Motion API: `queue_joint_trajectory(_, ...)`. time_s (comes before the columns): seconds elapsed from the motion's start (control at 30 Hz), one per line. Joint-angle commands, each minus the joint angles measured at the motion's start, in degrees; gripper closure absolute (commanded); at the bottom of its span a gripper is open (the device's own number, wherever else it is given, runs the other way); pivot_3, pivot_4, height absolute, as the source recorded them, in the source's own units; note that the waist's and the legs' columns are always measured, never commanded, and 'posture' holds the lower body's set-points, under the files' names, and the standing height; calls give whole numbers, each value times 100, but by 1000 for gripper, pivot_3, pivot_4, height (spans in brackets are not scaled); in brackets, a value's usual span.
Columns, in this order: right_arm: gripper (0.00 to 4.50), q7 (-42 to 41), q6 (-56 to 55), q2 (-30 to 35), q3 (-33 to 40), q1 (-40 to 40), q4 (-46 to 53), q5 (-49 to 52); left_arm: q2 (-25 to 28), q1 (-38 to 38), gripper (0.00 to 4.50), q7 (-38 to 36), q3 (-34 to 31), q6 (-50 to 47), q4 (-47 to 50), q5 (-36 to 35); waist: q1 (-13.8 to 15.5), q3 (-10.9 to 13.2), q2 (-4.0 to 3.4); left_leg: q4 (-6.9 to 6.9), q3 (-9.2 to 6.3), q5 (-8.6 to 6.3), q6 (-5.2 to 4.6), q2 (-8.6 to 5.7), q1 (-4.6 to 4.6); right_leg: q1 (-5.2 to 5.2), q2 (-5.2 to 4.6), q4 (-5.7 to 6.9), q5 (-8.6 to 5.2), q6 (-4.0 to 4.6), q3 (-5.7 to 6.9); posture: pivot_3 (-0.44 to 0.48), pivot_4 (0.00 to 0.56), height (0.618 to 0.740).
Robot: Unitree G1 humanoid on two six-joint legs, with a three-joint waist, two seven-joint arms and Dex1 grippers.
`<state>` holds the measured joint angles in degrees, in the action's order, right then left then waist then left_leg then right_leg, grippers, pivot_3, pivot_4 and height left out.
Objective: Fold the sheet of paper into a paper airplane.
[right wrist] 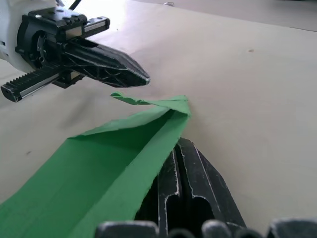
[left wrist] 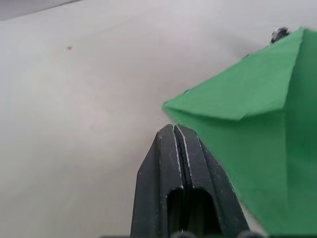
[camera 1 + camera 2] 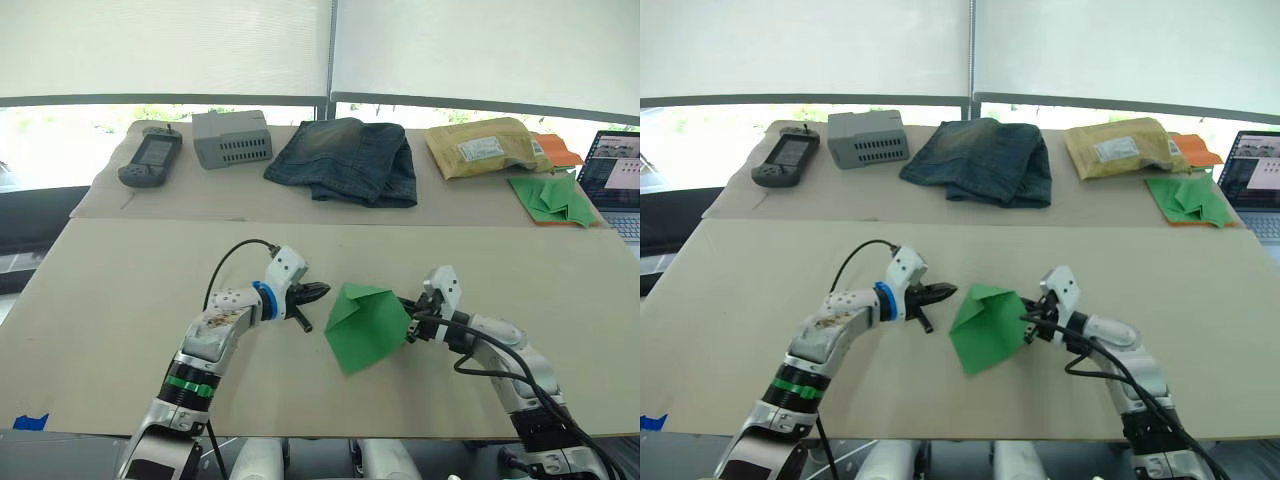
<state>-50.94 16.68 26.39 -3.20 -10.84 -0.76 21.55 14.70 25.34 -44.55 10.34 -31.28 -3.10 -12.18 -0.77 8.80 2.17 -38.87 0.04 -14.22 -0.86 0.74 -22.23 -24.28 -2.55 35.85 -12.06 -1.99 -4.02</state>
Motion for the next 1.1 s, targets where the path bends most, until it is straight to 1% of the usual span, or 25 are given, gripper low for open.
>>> queue_joint_trajectory(0.03,4500,-7,-120,0,86,-10,195,22,-63,139,4473,-153,115,82,145,-137,-5,0,0,0,0,0,0,-1,1,0,1,0,0,0,-1,0,150,728)
queue_joint_trajectory(0.23,4500,40,-69,29,127,22,317,47,104,75,4473,-404,647,-140,169,-8,-30,1,-2,4,-1,0,0,-1,3,-3,8,2,-1,1,0,0,150,728)
queue_joint_trajectory(0.4,4500,29,80,20,120,9,565,169,162,143,4473,-408,892,86,-115,218,-24,1,-2,4,0,0,0,-2,2,-3,7,1,-1,1,0,0,150,728)
queue_joint_trajectory(0.6,4500,41,349,-81,-52,73,984,281,56,227,4473,-359,916,244,-341,281,-9,1,-2,2,-1,0,0,-2,3,-1,6,1,-1,1,1,0,150,728)
queue_joint_trajectory(0.8,4500,121,311,-187,-231,69,944,168,48,161,4473,-358,873,284,-338,310,-8,1,-3,2,-1,0,0,-2,3,-1,6,2,-1,1,1,0,150,728)
queue_joint_trajectory(0.9,4500,133,248,-136,-220,40,808,100,152,37,4473,-393,834,209,-166,276,-10,1,-2,2,-2,0,0,-1,3,-1,6,1,-1,1,1,0,150,728)
queue_joint_trajectory(1.1,4500,131,162,-21,-81,-30,520,2,524,-217,4473,-500,649,-110,346,97,-44,1,-3,5,-1,0,0,2,5,-2,8,2,-2,2,1,0,150,728)
